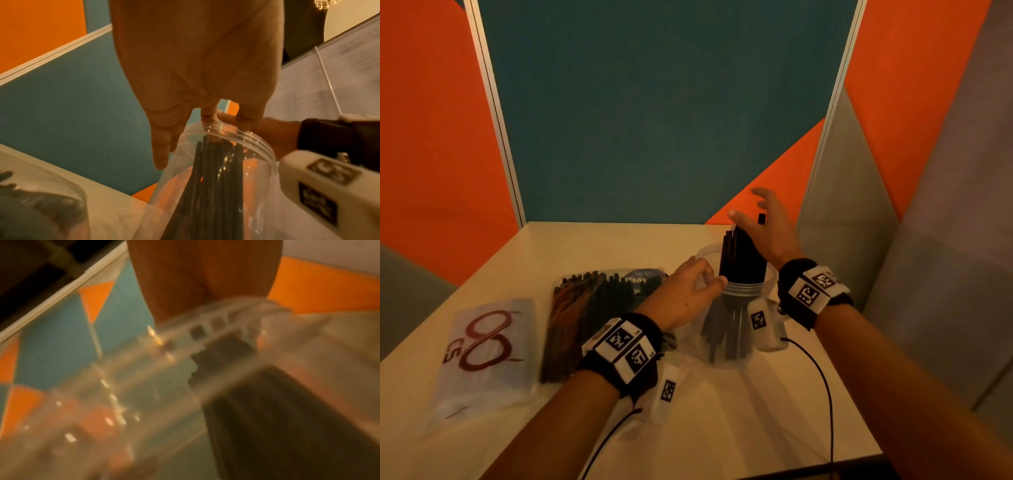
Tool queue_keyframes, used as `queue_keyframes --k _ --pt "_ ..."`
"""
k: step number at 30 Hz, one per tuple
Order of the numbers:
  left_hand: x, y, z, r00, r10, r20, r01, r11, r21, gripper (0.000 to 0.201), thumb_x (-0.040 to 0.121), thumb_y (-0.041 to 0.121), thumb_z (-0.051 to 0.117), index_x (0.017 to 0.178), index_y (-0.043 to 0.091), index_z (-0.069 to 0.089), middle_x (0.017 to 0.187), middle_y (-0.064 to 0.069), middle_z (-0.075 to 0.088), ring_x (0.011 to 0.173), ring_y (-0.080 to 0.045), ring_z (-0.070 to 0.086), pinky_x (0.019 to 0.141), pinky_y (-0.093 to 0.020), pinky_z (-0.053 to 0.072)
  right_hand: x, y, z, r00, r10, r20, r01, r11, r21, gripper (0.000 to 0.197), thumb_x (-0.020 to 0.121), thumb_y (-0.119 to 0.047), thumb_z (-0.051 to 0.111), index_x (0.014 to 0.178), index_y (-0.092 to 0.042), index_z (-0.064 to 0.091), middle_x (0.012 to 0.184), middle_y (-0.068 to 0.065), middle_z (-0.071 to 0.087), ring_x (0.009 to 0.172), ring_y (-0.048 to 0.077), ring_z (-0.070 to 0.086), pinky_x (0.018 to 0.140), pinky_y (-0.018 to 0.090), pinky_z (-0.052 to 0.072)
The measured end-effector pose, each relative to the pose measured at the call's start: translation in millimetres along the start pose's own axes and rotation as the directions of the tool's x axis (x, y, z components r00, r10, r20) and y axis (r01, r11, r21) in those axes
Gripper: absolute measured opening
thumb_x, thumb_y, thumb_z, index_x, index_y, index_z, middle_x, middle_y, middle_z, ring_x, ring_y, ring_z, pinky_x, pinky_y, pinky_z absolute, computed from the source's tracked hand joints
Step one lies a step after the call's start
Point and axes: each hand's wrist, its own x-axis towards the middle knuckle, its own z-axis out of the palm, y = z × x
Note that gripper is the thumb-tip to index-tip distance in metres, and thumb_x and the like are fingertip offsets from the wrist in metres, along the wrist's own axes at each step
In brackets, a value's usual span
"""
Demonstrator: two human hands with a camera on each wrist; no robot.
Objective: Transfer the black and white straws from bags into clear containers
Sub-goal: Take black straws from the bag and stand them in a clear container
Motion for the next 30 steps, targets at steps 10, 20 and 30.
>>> queue_keyframes --k 10,20,30 --pt "-4.6 4.2 -1.5 1.000 0.013 -0.011 -0.013 1.000 -0.002 0.023 0.094 0.042 0.047 0.090 0.020 0.049 0.098 0.001 0.051 0.092 -0.013 0.049 0.077 -0.029 0.035 8.6 17.9 -3.0 0.987 0.129 0.093 -0.108 0.973 -0.203 0.031 0.099 -0.029 0.047 0.112 -0.004 0.060 0.112 0.018 0.065 0.101 0.030 0.060 0.071 0.026 0.037" --pt "-4.5 7.1 -1.1 1.000 -0.006 -0.006 0.006 0.998 -0.059 0.020 0.094 0.042 0.048 0.086 0.024 0.047 0.096 0.005 0.047 0.093 -0.013 0.049 0.078 -0.029 0.036 5.8 -0.6 18.0 0.839 -0.004 0.544 0.404 0.674 -0.618 0.047 0.086 -0.065 0.041 0.130 -0.050 0.047 0.149 -0.005 0.038 0.139 0.026 0.029 0.110 0.059 0.025" --pt "-5.7 5.2 -2.7 1.000 -0.019 -0.012 0.018 0.999 -0.043 0.022 0.094 0.042 0.050 0.089 0.020 0.049 0.102 0.000 0.051 0.098 -0.017 0.051 0.084 -0.030 0.037 9.3 -11.9 -1.8 0.885 0.073 0.461 0.275 0.716 -0.642 0.017 0.087 -0.026 0.062 0.092 -0.013 0.071 0.105 0.008 0.068 0.096 0.028 0.062 0.083 0.037 0.052"
